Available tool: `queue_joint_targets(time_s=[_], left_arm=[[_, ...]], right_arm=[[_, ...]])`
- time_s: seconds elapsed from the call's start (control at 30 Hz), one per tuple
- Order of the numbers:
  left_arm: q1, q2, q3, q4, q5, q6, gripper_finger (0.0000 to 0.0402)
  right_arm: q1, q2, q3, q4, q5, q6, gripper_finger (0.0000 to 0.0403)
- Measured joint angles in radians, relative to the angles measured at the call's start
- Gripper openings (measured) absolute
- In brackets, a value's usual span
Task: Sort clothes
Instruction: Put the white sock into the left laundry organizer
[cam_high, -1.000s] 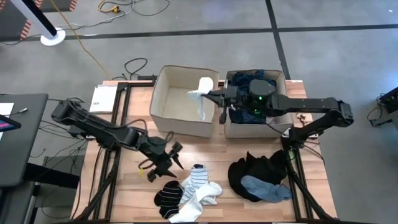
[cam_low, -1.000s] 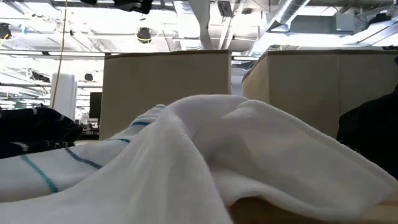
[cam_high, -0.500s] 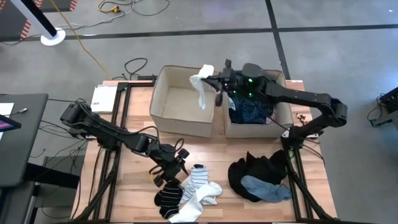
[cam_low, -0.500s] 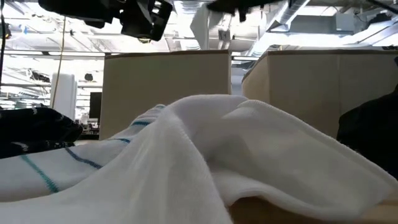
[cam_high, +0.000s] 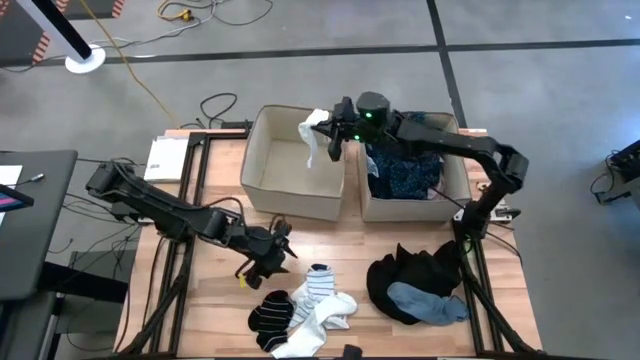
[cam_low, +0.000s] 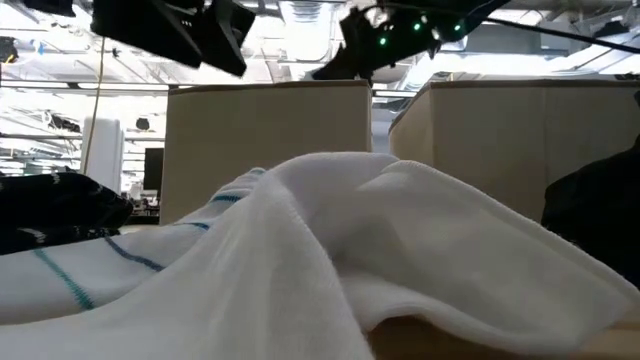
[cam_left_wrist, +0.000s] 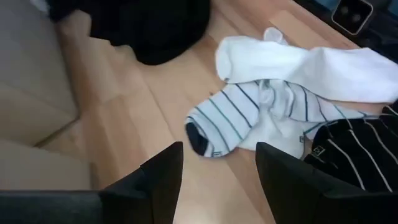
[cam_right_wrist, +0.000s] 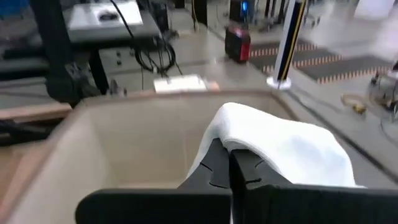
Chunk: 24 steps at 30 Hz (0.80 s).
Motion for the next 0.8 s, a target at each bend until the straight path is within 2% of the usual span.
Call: queue_joint_targets(time_s=[0.27,0.53,0.8], left_arm=[[0.000,-0.251,-0.062,-0.023,-0.020,-0.001,0.0195],[0.000,-0.509,-0.199,0.017,-0.018,-0.054,0.0195],[0.000,-0.644,-0.331,0.106,-0.007,-0.103,0.0195]], right_arm=[[-0.007,0.109,0.080,-0.132,-0.025,-0.004,0.0004],[-0.017,0.188,0.144,-0.274,-0.049,-0.005,0.0005],[-0.020,0.204,0.149,-0.382,-0.061,-0.003,0.0007]])
